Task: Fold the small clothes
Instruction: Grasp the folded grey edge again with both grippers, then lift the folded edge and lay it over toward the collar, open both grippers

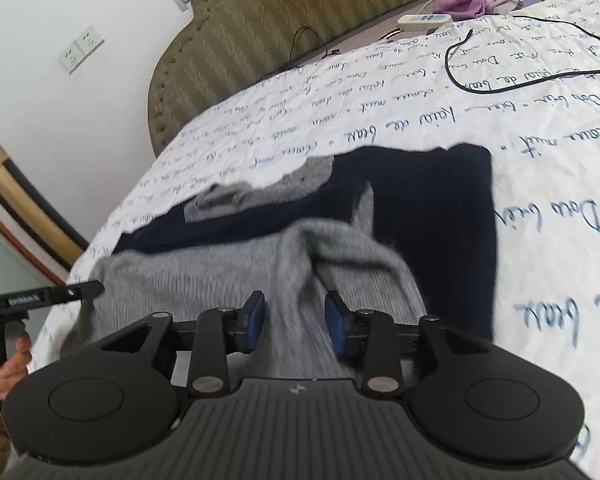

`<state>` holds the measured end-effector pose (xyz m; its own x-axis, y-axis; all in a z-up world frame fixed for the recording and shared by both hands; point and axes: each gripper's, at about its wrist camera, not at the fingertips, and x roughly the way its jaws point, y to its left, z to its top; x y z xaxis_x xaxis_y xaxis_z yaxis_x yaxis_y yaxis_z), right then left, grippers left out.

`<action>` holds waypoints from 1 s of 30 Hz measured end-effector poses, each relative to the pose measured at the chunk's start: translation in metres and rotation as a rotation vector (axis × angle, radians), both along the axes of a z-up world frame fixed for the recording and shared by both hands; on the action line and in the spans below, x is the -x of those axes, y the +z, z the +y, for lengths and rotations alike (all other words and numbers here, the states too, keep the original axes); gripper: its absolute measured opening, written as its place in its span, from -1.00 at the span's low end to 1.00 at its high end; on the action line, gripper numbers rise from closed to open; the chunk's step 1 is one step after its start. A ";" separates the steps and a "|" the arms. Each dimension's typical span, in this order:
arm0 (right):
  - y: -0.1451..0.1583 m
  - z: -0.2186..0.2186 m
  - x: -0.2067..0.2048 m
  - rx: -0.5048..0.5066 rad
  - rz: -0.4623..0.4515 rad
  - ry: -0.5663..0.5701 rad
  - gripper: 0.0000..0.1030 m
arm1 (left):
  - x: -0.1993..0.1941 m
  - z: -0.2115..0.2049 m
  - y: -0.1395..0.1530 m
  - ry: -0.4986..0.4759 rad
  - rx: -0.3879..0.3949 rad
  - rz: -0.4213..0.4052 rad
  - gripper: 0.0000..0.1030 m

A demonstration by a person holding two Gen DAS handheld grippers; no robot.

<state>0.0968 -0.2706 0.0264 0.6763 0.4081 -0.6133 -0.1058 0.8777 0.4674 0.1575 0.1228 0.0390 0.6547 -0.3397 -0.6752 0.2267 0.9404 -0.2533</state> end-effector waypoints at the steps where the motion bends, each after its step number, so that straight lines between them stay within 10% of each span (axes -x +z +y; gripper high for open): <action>1: -0.001 -0.001 0.003 0.001 0.002 0.004 -0.19 | 0.003 0.004 -0.002 -0.002 0.013 0.009 0.10; 18: -0.010 -0.007 0.012 -0.079 0.019 -0.009 -0.27 | 0.047 0.004 -0.007 -0.031 0.049 0.019 0.10; 22: -0.009 -0.006 0.016 -0.071 0.007 -0.017 -0.64 | 0.034 0.008 -0.018 -0.012 0.093 0.061 0.06; 25: -0.007 -0.012 0.018 -0.128 0.005 -0.022 -0.67 | 0.029 0.008 -0.024 -0.003 0.122 0.093 -0.71; 30: 0.002 -0.021 0.022 -0.240 -0.021 -0.016 -0.68 | 0.037 0.007 -0.016 0.019 0.111 0.041 -0.82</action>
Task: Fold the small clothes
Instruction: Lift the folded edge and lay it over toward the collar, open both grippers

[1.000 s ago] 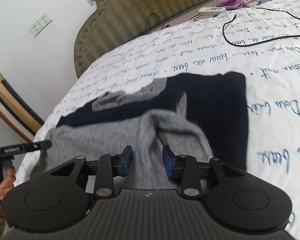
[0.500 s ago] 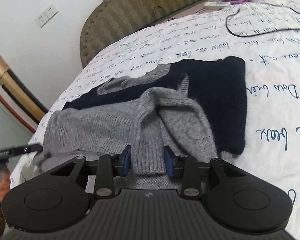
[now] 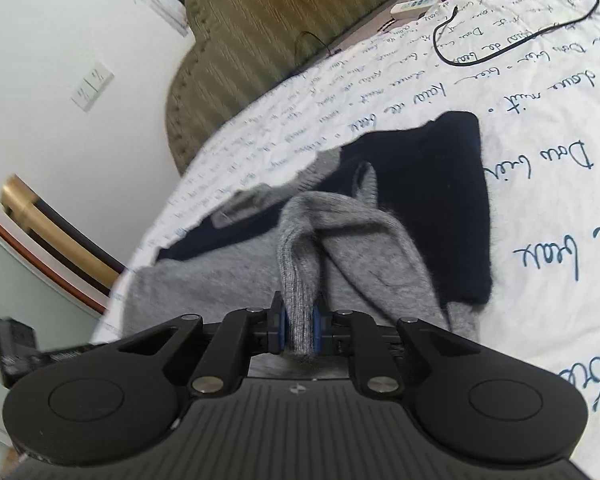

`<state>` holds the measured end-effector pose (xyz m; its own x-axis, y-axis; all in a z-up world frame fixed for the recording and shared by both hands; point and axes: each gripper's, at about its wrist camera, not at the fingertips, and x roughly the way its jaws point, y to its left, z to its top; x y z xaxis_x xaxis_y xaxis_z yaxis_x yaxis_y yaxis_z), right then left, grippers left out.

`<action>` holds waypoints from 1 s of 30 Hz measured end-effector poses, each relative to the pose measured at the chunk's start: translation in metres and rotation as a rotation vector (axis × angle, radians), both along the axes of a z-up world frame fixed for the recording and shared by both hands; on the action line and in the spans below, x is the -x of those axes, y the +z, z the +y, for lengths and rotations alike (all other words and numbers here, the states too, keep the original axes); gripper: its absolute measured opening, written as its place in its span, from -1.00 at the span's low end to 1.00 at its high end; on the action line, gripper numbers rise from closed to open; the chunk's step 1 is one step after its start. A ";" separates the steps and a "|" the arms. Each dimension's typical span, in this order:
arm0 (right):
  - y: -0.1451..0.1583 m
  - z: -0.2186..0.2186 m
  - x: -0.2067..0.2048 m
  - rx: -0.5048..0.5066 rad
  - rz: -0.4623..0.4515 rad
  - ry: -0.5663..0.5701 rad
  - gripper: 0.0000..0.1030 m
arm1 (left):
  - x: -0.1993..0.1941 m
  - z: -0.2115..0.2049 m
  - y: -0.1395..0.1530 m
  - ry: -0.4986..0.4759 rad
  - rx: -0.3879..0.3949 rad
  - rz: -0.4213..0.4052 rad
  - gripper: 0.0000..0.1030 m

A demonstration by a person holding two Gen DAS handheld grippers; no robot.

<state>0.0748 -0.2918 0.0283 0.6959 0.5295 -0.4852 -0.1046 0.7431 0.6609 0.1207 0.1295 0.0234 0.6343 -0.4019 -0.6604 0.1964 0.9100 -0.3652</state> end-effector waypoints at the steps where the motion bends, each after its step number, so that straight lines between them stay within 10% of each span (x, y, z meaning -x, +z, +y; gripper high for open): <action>1: 0.003 -0.002 0.001 -0.020 -0.010 -0.003 -0.68 | 0.003 0.000 0.005 -0.001 0.003 -0.020 -0.83; 15: 0.044 -0.026 -0.040 -0.159 -0.124 -0.122 -0.69 | -0.064 -0.022 0.080 0.062 -0.041 -0.248 -0.83; 22: 0.032 -0.031 -0.087 -0.071 -0.083 -0.224 -0.68 | -0.127 -0.043 0.052 0.104 -0.142 -0.186 -0.80; 26: 0.012 -0.036 -0.106 -0.003 -0.007 -0.309 -0.26 | -0.146 -0.040 0.024 0.140 -0.166 -0.118 -0.77; 30: 0.017 -0.035 -0.093 0.088 -0.069 -0.377 -0.18 | -0.144 -0.026 0.024 0.160 -0.145 -0.109 -0.26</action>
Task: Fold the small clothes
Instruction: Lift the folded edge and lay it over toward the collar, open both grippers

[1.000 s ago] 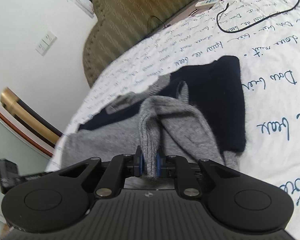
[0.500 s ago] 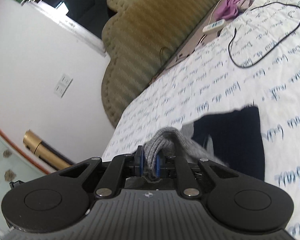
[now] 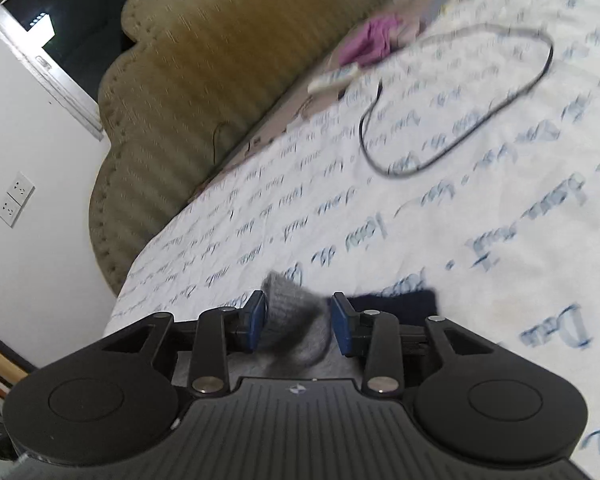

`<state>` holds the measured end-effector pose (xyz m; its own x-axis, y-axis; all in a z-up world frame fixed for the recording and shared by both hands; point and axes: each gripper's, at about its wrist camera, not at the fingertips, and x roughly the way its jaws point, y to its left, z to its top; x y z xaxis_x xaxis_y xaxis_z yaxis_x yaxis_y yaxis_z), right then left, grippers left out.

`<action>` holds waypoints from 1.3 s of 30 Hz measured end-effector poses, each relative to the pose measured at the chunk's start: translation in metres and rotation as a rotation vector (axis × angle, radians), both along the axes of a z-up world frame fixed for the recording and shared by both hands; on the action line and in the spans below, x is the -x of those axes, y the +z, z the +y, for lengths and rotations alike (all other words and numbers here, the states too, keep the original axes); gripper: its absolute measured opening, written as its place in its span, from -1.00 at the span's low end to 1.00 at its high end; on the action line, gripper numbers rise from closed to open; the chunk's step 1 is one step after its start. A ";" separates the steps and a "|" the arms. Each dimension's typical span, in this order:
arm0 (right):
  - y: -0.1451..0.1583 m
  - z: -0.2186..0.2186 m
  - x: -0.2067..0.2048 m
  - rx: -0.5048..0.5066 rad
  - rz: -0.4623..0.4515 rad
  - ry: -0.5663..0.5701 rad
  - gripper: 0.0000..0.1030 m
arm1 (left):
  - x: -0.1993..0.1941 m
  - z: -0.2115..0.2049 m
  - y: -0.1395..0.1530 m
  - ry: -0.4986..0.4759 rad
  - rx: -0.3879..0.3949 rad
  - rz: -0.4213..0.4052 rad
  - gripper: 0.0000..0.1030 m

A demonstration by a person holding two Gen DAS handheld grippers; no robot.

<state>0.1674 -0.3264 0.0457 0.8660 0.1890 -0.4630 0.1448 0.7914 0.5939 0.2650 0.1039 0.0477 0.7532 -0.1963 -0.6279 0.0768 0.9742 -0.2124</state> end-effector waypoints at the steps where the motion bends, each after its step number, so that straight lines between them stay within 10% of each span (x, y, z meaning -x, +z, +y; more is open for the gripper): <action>1: 0.003 0.003 0.003 0.041 -0.013 -0.012 -0.11 | 0.001 0.004 0.004 0.016 -0.002 -0.014 -0.10; 3: 0.008 0.011 0.006 0.100 -0.037 0.014 -0.12 | 0.002 0.012 0.012 0.067 0.006 -0.054 0.51; 9: -0.001 0.019 -0.005 0.184 0.026 0.026 -0.12 | 0.006 0.013 0.020 0.082 -0.023 -0.057 0.53; 16: -0.033 0.016 -0.030 0.167 0.135 0.096 -0.09 | 0.009 -0.018 -0.012 0.017 -0.298 -0.031 0.53; 19: -0.031 0.022 -0.036 0.192 0.133 0.131 -0.66 | -0.002 -0.014 -0.021 -0.015 -0.241 0.024 0.52; 25: -0.011 0.013 -0.021 0.201 0.050 0.079 -0.95 | -0.017 0.006 -0.032 0.034 -0.147 0.064 0.36; 27: -0.003 0.012 -0.014 0.267 0.025 0.049 -0.95 | -0.017 0.005 -0.036 0.035 -0.174 0.066 -0.02; 32: -0.008 0.007 -0.018 0.283 0.081 0.076 -0.90 | -0.012 -0.002 -0.038 0.040 -0.226 0.037 -0.02; 35: -0.013 0.015 -0.020 0.297 0.127 0.122 -0.26 | -0.010 -0.007 -0.038 0.025 -0.251 0.030 -0.01; 39: -0.023 0.021 -0.028 0.314 0.163 0.117 -0.29 | -0.010 -0.006 -0.039 0.029 -0.248 0.031 -0.04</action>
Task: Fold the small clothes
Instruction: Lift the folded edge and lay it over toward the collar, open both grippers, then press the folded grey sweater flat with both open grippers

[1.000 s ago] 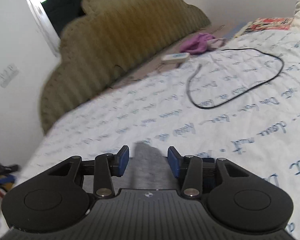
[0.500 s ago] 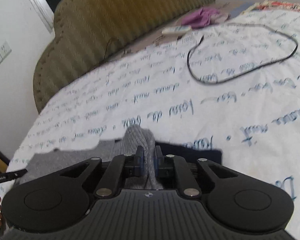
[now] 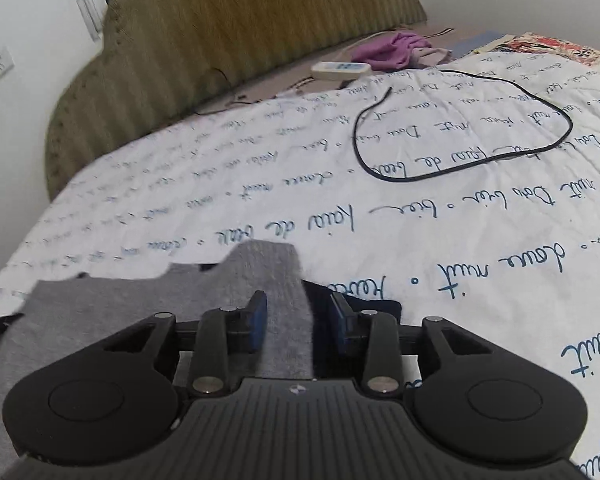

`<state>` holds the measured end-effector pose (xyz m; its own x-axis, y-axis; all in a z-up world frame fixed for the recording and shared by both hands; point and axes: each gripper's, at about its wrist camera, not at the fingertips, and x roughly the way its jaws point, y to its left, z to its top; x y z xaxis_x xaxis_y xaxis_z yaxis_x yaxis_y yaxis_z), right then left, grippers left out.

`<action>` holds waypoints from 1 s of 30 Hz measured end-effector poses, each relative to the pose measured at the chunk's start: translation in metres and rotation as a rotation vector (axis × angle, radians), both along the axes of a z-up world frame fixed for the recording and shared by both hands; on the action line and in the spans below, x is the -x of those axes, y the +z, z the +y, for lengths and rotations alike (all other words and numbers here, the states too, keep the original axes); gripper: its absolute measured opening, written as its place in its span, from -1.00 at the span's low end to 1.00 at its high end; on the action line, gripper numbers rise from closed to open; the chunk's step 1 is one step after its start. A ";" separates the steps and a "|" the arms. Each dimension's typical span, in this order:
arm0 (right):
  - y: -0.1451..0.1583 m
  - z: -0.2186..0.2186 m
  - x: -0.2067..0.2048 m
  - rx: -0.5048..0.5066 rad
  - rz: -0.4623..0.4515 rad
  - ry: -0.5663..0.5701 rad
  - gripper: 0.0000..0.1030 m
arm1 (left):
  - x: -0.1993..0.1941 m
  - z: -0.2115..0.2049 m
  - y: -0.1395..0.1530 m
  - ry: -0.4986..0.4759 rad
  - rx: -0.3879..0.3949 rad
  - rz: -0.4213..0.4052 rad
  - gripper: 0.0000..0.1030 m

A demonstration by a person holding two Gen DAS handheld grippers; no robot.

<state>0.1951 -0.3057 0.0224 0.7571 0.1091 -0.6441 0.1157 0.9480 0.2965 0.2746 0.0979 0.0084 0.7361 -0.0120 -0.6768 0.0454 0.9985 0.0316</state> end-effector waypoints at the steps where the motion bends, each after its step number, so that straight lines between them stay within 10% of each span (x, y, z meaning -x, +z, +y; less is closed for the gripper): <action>1: -0.004 0.000 -0.002 -0.013 0.008 0.006 -0.45 | 0.000 -0.001 0.000 -0.002 -0.004 -0.002 -0.13; 2: -0.005 0.000 -0.002 -0.017 0.002 0.005 -0.92 | 0.001 -0.001 0.000 -0.003 -0.011 -0.006 -0.43; 5: 0.001 -0.002 0.007 -0.002 -0.054 -0.036 -0.89 | 0.007 -0.004 0.003 0.011 -0.036 -0.036 -0.79; 10: 0.005 -0.014 0.011 0.043 -0.048 -0.087 -0.88 | 0.003 -0.005 -0.003 0.033 -0.081 -0.029 -0.83; 15: 0.012 -0.008 0.029 0.092 -0.098 -0.153 -0.15 | 0.018 -0.009 0.009 0.023 -0.091 -0.054 -0.77; 22: 0.012 0.022 0.060 0.119 -0.043 0.086 0.25 | 0.052 0.002 0.015 0.002 -0.026 -0.015 -0.60; 30: 0.025 0.038 0.090 0.212 -0.065 0.057 0.53 | 0.079 -0.003 0.011 0.012 -0.087 -0.026 -0.42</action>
<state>0.1046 -0.2680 0.0476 0.7943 0.0204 -0.6072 0.0473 0.9943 0.0952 0.1955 0.0947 0.0192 0.7533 0.0553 -0.6553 0.0313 0.9923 0.1197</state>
